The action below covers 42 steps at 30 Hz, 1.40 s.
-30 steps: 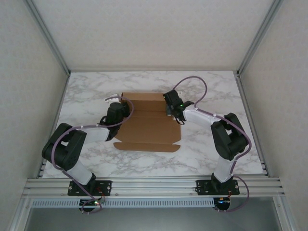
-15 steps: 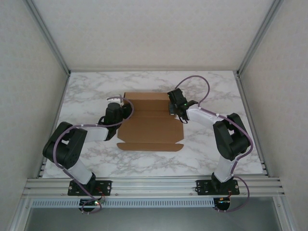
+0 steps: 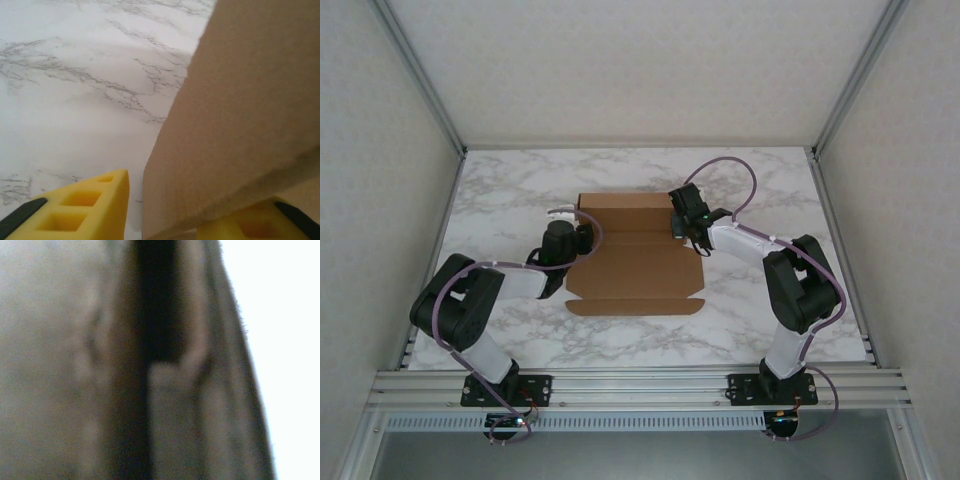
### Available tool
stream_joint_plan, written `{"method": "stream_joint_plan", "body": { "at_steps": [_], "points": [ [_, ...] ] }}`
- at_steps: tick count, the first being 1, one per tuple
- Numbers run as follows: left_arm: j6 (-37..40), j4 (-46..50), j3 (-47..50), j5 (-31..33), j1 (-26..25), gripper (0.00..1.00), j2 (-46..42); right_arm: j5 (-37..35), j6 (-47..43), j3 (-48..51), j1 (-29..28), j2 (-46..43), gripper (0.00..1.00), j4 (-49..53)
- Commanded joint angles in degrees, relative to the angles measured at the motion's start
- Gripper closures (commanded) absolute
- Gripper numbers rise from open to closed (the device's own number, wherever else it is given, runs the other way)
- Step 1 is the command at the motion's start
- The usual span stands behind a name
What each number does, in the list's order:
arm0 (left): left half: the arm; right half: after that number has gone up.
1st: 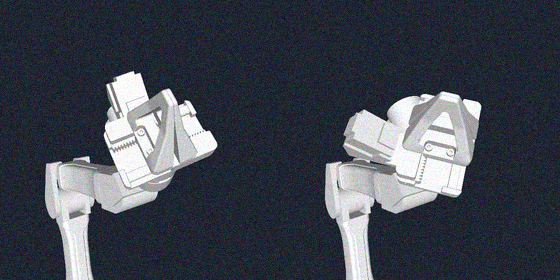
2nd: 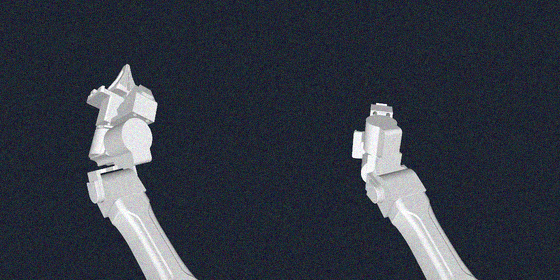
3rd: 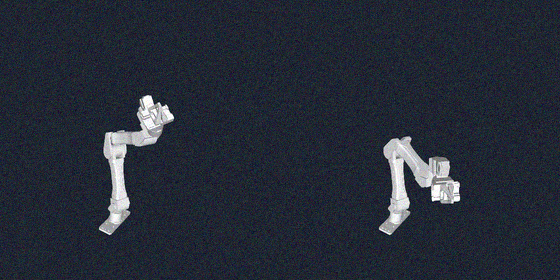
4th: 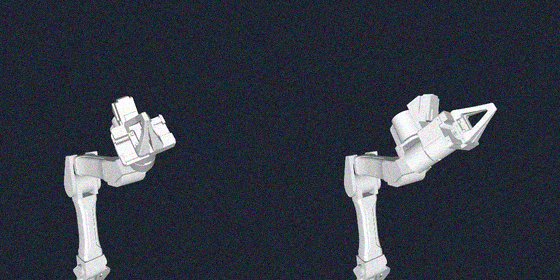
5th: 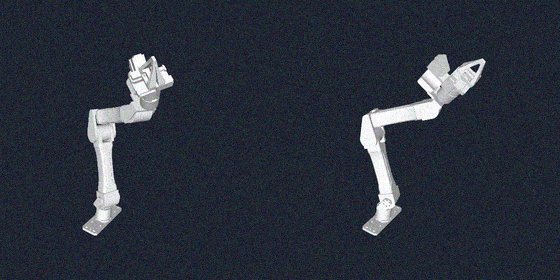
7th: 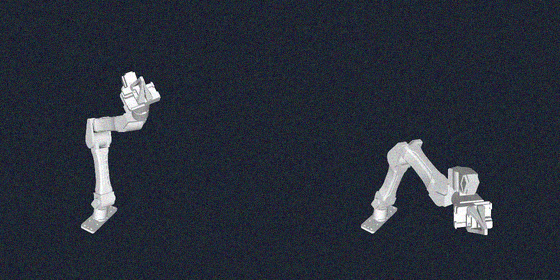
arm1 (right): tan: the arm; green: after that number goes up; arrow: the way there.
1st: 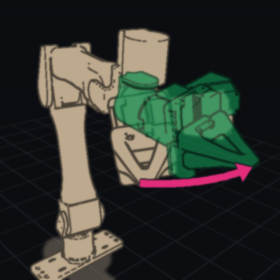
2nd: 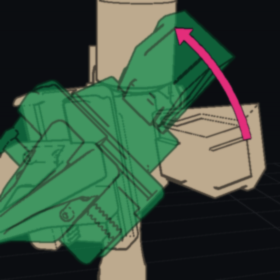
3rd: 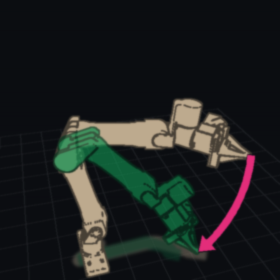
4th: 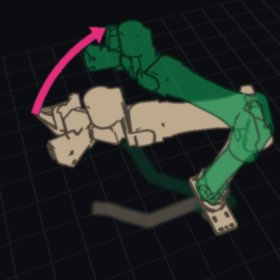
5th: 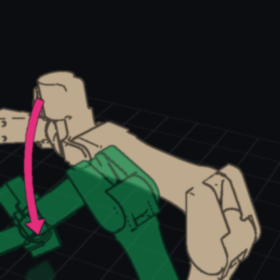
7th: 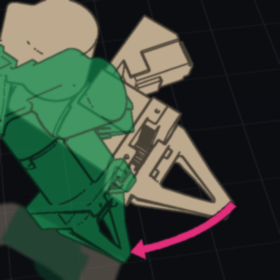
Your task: Fold the paper box
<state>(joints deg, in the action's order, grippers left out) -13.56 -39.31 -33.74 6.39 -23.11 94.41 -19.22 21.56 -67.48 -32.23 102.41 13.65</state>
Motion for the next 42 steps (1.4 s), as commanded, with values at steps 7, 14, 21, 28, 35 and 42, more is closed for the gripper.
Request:
{"method": "stream_joint_plan", "body": {
  "at_steps": [7,14,21,28,35,42],
  "points": [
    [0.03,3.02,-5.86,10.22,-1.6,1.0,2.9,3.38,2.3,1.18,-0.09,-2.3,0.93,1.64],
    [-2.26,5.12,-8.49,18.75,-5.48,1.0,5.22,0.86,6.12,-0.81,-2.4,-1.23,0.94,4.54],
    [-1.71,4.42,-6.25,16.47,-5.38,0.99,3.45,-2.32,4.78,-1.48,-2.51,-0.66,0.86,6.44],
    [-4.18,2.32,-1.77,9.61,-4.19,0.58,-1.8,-1.68,2.86,-0.4,-1.66,-2.9,0.51,5.52],
    [-8.56,2.03,1.62,6.68,-3.29,0.36,-9.81,0.32,2.29,3.22,-1.53,-8.92,0.31,2.22],
    [-13.16,4.21,7.28,3.98,-3.61,0.4,-21.37,1.54,-0.98,8.15,-1.53,-15.94,0.21,-1.81]
  ]
}}
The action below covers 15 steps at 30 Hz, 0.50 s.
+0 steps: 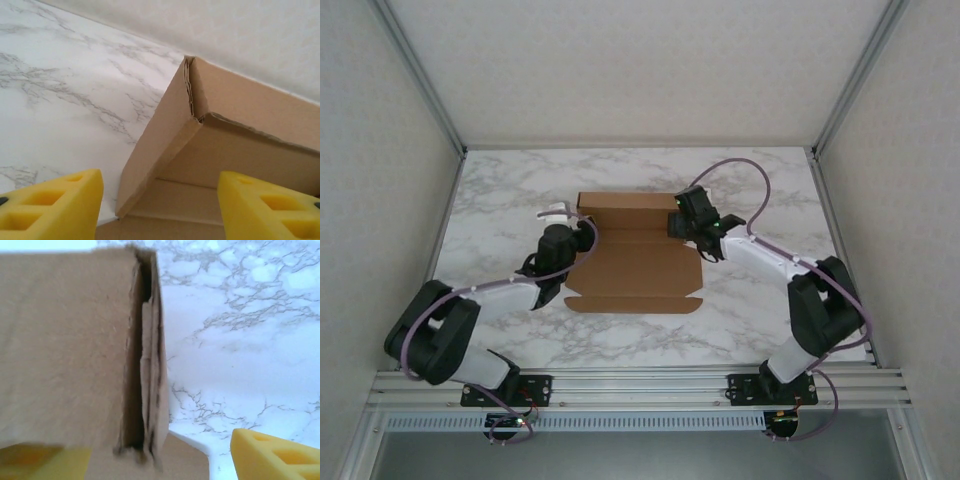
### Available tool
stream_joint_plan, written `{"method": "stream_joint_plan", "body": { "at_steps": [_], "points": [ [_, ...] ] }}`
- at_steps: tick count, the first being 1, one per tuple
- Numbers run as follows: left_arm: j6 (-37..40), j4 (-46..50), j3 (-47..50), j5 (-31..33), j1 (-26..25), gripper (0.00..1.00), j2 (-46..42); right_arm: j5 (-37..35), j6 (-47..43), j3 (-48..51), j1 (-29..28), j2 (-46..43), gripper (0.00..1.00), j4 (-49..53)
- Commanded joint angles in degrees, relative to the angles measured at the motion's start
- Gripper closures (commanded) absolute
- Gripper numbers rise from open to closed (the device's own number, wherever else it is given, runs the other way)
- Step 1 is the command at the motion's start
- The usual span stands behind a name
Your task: Fold the paper box
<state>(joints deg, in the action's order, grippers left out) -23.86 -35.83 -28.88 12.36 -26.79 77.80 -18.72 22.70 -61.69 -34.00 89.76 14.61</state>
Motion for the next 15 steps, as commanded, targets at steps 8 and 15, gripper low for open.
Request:
{"method": "stream_joint_plan", "body": {
  "at_steps": [8,15],
  "points": [
    [-0.91,5.68,3.08,-0.01,2.96,0.35,-20.55,5.49,-4.93,10.3,0.33,-13.56,0.24,-10.63],
    [-0.77,7.66,-9.88,-13.94,9.11,0.31,-8.68,8.33,-3.46,2.24,3.6,-11.18,0.21,-4.2]
  ]
}}
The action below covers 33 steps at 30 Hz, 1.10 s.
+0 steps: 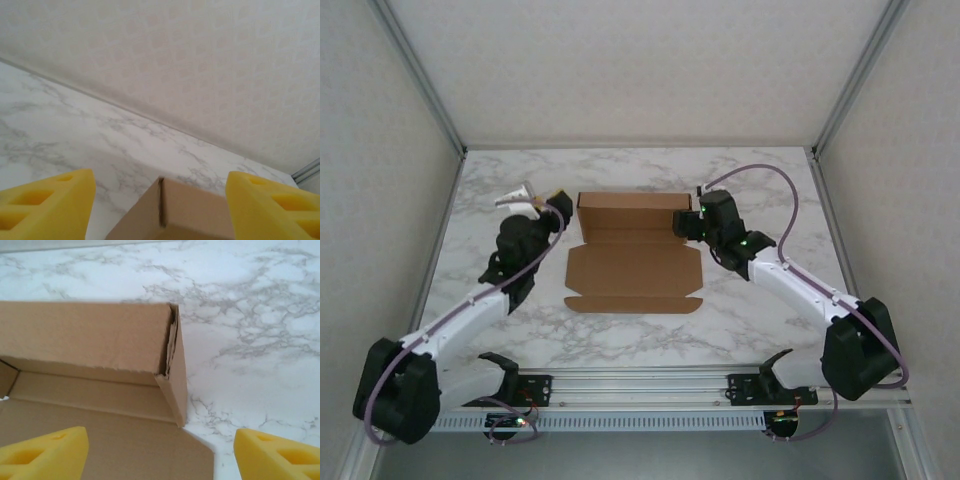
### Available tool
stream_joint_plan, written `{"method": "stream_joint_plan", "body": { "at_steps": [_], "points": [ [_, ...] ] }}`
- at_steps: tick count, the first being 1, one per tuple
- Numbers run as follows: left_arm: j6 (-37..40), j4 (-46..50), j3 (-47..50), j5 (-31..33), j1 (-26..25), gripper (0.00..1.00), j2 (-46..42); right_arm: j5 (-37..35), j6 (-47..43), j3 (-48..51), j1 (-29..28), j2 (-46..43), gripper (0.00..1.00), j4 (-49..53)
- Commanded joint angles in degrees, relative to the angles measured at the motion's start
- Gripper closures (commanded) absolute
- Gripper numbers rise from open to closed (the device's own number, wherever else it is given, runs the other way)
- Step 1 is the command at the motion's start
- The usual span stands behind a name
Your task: Fold the paper box
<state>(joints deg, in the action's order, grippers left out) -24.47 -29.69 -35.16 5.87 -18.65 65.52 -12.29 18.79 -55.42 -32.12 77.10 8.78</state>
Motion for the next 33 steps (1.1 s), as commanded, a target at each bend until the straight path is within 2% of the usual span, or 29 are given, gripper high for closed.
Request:
{"method": "stream_joint_plan", "body": {
  "at_steps": [1,5,8,12,19,22,26,33],
  "points": [
    [-0.03,1.18,-4.92,-9.1,1.15,0.31,5.45,2.97,0.71,-5.39,2.53,2.49,0.21,2.61],
    [-0.66,-0.33,-7.7,-12.71,1.38,0.32,11.78,6.11,1.54,-9.89,5.06,6.32,0.19,5.19],
    [-1.73,-2.08,-7.7,-12.98,1.37,0.33,14.62,6.98,1.82,-12.39,6.39,8.76,0.14,6.63],
    [-3.98,-4.15,-6.02,-12.42,1.33,0.34,17.16,7.5,2.14,-15.71,7.64,13.07,0.13,8.39],
    [-6.51,-4.46,-2.24,-9.95,0.89,0.38,19.36,8.2,3.02,-13.71,7.81,16.41,0.21,7.26],
    [-8.21,-4.68,0.11,-7.61,0.82,0.45,19.6,7.91,2.76,-12.57,7.8,17.02,0.23,7.11],
    [-10.1,-6.23,2.3,-7.6,0.85,0.47,20.12,7.96,2.94,-12.12,7.78,17.9,0.23,7.26],
    [-8.64,1.39,-2.77,-3.67,1.11,0.32,15.39,6.75,3.83,-15.72,7.81,19.73,0.24,12.2]
  ]
}}
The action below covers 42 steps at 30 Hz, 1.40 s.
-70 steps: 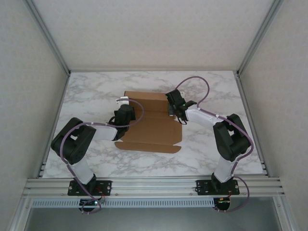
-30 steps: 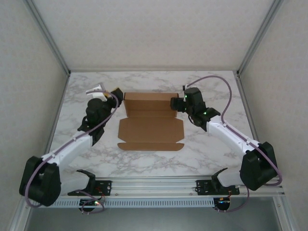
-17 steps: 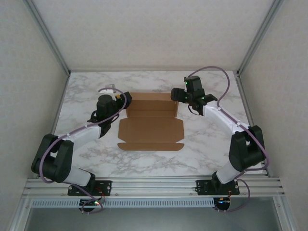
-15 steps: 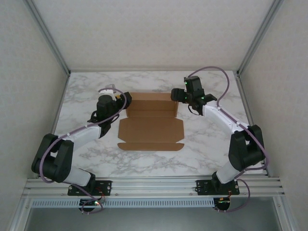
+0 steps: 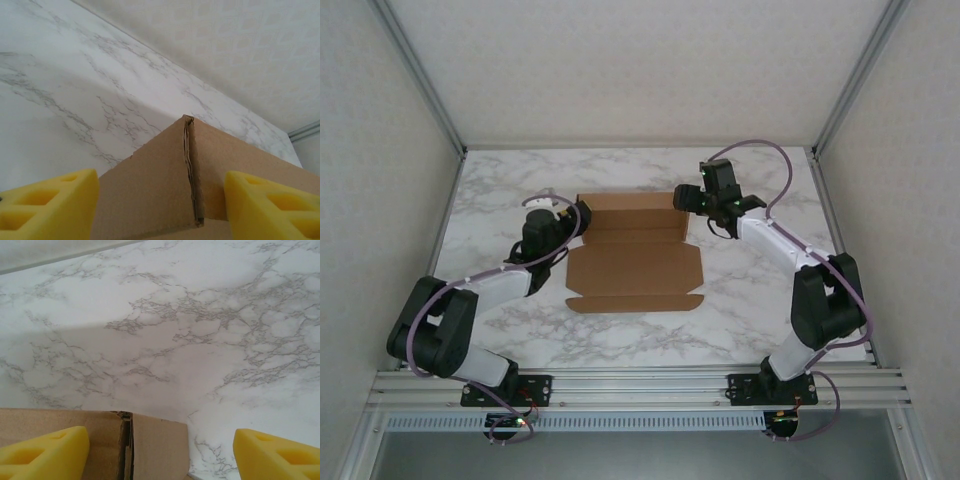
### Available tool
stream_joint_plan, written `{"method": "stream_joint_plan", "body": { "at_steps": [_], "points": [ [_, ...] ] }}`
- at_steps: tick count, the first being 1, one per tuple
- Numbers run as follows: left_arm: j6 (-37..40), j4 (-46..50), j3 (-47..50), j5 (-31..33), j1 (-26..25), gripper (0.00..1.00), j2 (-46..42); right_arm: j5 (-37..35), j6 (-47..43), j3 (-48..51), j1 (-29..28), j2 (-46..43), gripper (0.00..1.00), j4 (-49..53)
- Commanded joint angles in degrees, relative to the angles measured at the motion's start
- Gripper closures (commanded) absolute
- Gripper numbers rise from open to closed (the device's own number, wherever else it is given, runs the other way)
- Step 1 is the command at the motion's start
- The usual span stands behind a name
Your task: Fold the paper box
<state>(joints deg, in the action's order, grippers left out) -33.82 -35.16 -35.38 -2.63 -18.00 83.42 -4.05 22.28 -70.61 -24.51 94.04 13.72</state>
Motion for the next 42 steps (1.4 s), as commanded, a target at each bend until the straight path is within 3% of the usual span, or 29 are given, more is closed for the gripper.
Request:
{"method": "stream_joint_plan", "body": {
  "at_steps": [1,4,10,16,20,24,29,32,37,39,42],
  "points": [
    [1.66,8.59,-4.57,4.96,0.56,0.31,-3.62,-1.35,0.4,-1.54,0.33,3.5,0.24,8.1],
    [6.19,11.02,-9.26,1.16,0.53,0.31,-7.13,-1.95,0.74,-5.49,0.42,6.28,0.24,11.86],
    [11.84,23.9,-21.0,-0.36,0.27,0.32,-12.4,0.52,2.64,-12.76,2.82,12.16,0.25,16.38],
    [10.66,26.86,-22.11,-3.36,-1.22,0.33,-17.1,5.84,2.01,-23.44,6.87,21.83,0.26,20.84],
    [11.56,32.94,-25.41,-0.36,-2.34,0.33,-17.93,7.4,0.56,-26.15,8.01,25.37,0.27,22.95],
    [12.21,32.92,-24.62,5.53,-2.26,0.33,-20.95,13.43,-0.06,-20.37,7.01,21.52,0.31,23.76],
    [12.54,33.06,-22.82,13.36,-2.09,0.33,-23.42,19.11,-0.98,-5.12,-3.16,8.18,0.29,20.15],
    [12.86,33.33,-22.54,16.98,-1.89,0.33,-23.14,21.85,0.33,0.63,-5.47,1.81,0.27,17.0],
    [9.66,32.73,-21.14,16.12,-1.82,0.33,-21.69,15.11,-1.7,-0.52,-2.9,-0.32,0.3,16.7],
    [9.07,32.24,-19.95,14.03,-1.92,0.33,-21.41,8.03,-5.08,-4.78,-2.83,2.93,0.3,18.83],
    [8.89,32.25,-17.71,12.64,-1.95,0.34,-22.35,6.2,-10.02,-12.34,-2.82,9.77,0.3,22.3]
  ]
}}
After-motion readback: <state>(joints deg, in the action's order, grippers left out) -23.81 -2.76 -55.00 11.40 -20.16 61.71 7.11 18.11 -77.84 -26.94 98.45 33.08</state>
